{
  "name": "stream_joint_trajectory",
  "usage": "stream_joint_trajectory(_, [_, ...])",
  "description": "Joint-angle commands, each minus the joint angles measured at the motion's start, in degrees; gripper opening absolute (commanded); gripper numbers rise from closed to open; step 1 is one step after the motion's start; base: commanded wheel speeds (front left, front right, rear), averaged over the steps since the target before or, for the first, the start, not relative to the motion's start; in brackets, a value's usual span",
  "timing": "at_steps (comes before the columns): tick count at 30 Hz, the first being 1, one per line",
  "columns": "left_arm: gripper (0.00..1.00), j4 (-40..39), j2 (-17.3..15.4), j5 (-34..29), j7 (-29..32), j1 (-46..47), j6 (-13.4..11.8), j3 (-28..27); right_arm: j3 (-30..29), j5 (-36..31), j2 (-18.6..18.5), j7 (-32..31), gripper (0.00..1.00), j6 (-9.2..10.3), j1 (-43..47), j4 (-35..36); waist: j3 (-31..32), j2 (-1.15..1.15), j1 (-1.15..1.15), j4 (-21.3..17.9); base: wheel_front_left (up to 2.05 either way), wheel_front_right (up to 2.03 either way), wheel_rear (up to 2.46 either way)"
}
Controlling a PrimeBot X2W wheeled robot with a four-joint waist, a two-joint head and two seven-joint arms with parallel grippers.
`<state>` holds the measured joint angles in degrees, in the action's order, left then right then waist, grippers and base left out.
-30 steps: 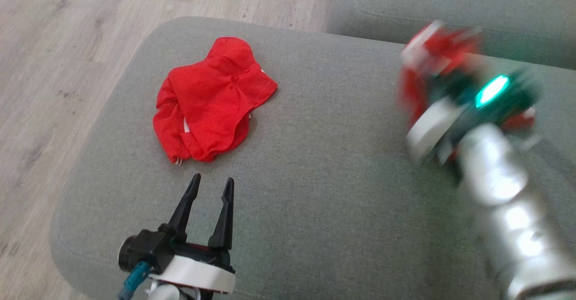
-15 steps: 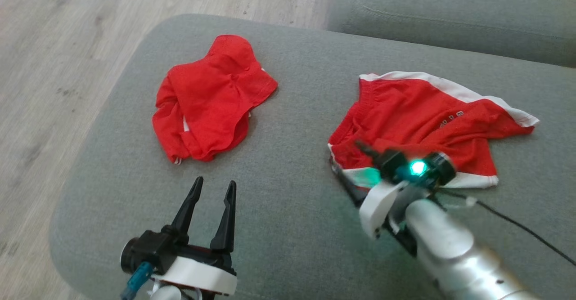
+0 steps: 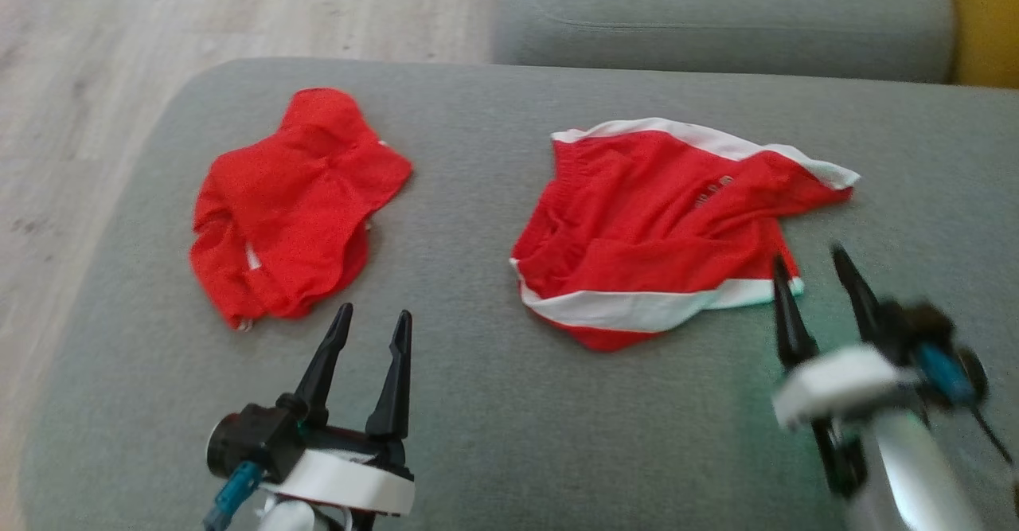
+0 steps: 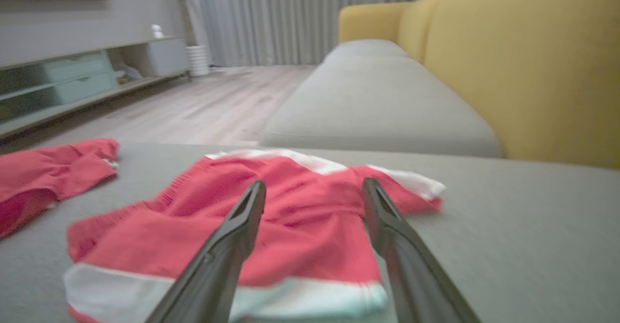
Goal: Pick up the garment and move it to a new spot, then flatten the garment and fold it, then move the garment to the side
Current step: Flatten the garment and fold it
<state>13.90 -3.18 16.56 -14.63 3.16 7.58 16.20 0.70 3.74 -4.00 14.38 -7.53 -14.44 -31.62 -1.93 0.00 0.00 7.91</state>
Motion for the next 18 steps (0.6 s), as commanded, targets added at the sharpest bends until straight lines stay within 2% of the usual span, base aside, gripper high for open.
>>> stream_joint_trajectory(1, [1.00, -2.2, 0.2, -0.3, -0.4, 1.8, -0.1, -2.6, -0.9, -0.8, 1.0, 0.6, 1.00, 0.04, 1.5, 3.9, -0.4, 0.00, 0.00, -2.1, 0.00, 0.00, 0.00])
stream_joint_trajectory(4, [1.00, -2.0, 0.2, -0.4, -0.4, 1.8, -0.1, -2.4, -1.3, 2.5, 1.1, 0.6, 1.00, 0.04, 5.6, 5.5, -0.8, 0.00, 0.00, -3.5, 0.00, 0.00, 0.00])
stream_joint_trajectory(9, [1.00, -1.7, 0.2, -0.4, -0.4, 2.1, -0.1, -1.8, -0.5, 4.5, 1.1, 0.6, 1.00, 0.04, 7.2, 6.0, -1.3, 0.00, 0.00, -4.4, 0.00, 0.00, 0.00])
stream_joint_trajectory(16, [1.00, -1.4, 0.1, -0.3, -0.4, 3.3, -0.1, -0.6, -2.1, 7.2, 1.1, -1.5, 1.00, 0.04, 1.2, 0.3, -3.2, 0.00, 0.00, -2.9, 0.00, 0.00, 0.00])
stream_joint_trajectory(18, [1.00, -1.3, 0.0, -0.1, -0.4, 3.7, -0.1, -0.2, -3.1, 6.0, 1.1, -2.7, 1.00, 0.04, -1.2, -2.4, -4.0, 0.00, 0.00, -1.9, 0.00, 0.00, 0.00])
